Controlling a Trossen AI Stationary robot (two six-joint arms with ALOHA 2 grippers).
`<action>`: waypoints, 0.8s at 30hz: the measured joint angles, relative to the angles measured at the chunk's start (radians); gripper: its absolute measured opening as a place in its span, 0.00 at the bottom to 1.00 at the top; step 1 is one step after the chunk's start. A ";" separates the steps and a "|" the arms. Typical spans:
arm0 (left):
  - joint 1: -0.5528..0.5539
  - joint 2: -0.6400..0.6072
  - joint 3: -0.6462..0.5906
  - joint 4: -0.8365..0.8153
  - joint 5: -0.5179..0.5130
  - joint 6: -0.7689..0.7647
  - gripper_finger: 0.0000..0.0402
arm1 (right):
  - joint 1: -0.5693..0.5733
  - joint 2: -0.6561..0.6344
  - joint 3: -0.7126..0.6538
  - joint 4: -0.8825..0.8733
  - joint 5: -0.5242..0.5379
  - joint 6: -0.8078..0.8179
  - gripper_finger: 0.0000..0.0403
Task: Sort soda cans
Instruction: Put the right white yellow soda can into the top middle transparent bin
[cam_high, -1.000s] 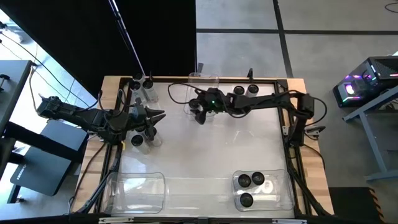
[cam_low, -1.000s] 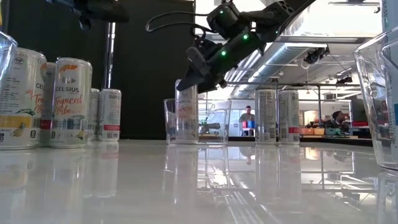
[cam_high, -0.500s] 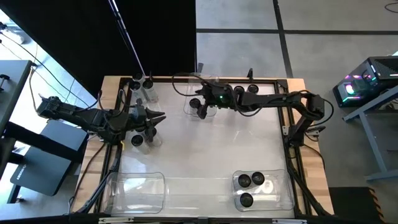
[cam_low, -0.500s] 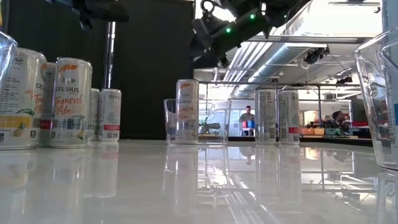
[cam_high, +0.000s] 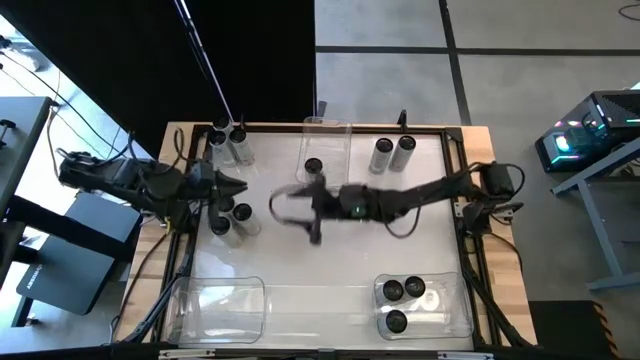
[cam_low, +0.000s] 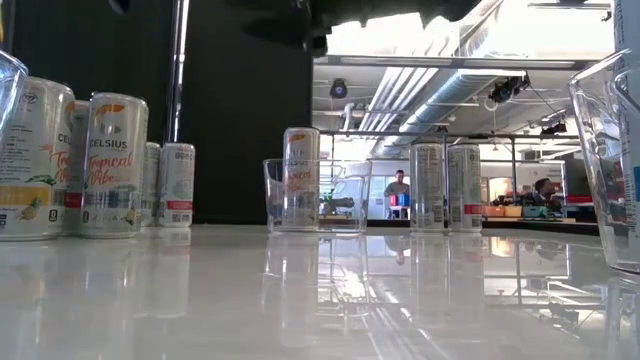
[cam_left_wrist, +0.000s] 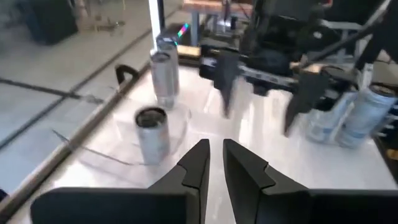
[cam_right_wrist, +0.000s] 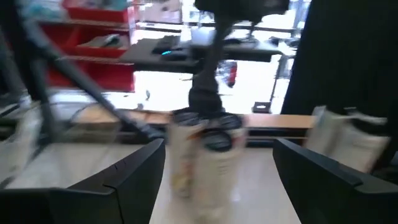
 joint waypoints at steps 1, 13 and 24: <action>-0.015 0.002 0.000 0.010 0.000 -0.006 0.08 | 0.021 0.011 0.000 0.007 0.003 0.000 0.73; -0.155 0.023 0.045 0.013 -0.052 -0.022 0.00 | 0.098 0.255 0.084 0.376 -0.080 0.069 0.73; -0.190 0.104 0.102 -0.464 -0.003 -0.449 0.00 | 0.023 0.501 0.554 0.029 -0.093 -0.012 0.75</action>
